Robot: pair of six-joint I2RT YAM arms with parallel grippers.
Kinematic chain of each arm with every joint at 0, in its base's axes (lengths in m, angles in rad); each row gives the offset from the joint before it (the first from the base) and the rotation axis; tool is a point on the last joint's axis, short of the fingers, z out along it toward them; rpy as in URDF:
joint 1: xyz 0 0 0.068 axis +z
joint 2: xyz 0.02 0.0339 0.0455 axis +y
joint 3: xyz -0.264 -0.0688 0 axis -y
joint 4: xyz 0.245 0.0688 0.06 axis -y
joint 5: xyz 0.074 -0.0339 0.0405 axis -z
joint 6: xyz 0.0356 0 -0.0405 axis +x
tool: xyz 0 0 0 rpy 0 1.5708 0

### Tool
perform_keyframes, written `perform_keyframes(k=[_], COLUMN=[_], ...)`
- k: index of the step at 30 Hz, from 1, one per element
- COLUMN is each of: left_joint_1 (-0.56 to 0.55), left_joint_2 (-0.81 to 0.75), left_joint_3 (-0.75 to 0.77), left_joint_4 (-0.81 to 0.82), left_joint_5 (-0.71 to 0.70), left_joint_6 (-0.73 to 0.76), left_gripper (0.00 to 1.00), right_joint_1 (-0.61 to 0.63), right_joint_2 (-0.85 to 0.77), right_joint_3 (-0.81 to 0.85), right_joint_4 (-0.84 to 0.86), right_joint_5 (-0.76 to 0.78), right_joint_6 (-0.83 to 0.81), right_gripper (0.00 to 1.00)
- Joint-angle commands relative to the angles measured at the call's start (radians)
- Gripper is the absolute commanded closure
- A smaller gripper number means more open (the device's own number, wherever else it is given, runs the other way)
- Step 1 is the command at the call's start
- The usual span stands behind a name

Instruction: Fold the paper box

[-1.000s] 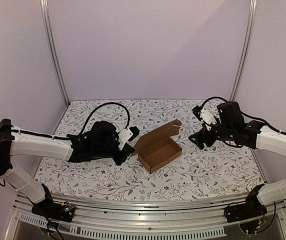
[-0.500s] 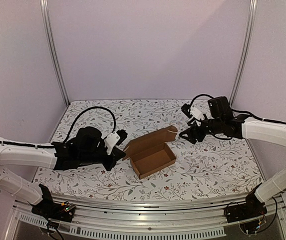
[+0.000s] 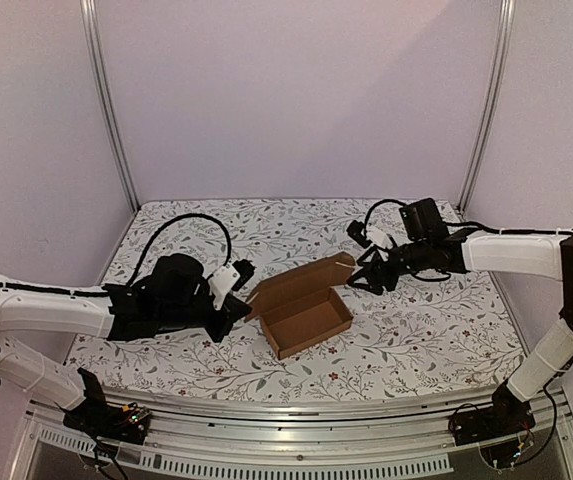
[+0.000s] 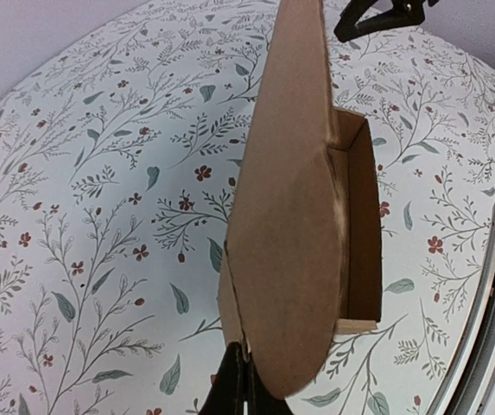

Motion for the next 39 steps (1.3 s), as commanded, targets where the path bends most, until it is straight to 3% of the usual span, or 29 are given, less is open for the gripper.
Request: perform_keyframes(k=[1, 12, 29, 39], left_joint_1=[-0.01, -0.01, -0.01, -0.01], left_joint_2=[0.008, 0.03, 0.043, 0.045], left_joint_3=[0.005, 0.016, 0.031, 0.031], left_joint_4=[-0.015, -0.023, -0.034, -0.037], left_joint_5=[-0.002, -0.001, -0.007, -0.013], left_joint_6=[0.004, -0.001, 0.004, 0.0], left_gripper=[1.0, 1.0, 1.0, 1.0], right_joint_1=[-0.012, -0.03, -0.03, -0.029], right_joint_2=[0.042, 0.093, 0.127, 0.127], right_joint_3=[0.033, 0.062, 0.087, 0.078], right_joint_4=[0.003, 0.012, 0.024, 0.036], right_joint_5=[-0.029, -0.065, -0.092, -0.107], right_joint_6=[-0.016, -0.017, -0.023, -0.009], right_gripper=[0.36, 0.55, 0.68, 0.85])
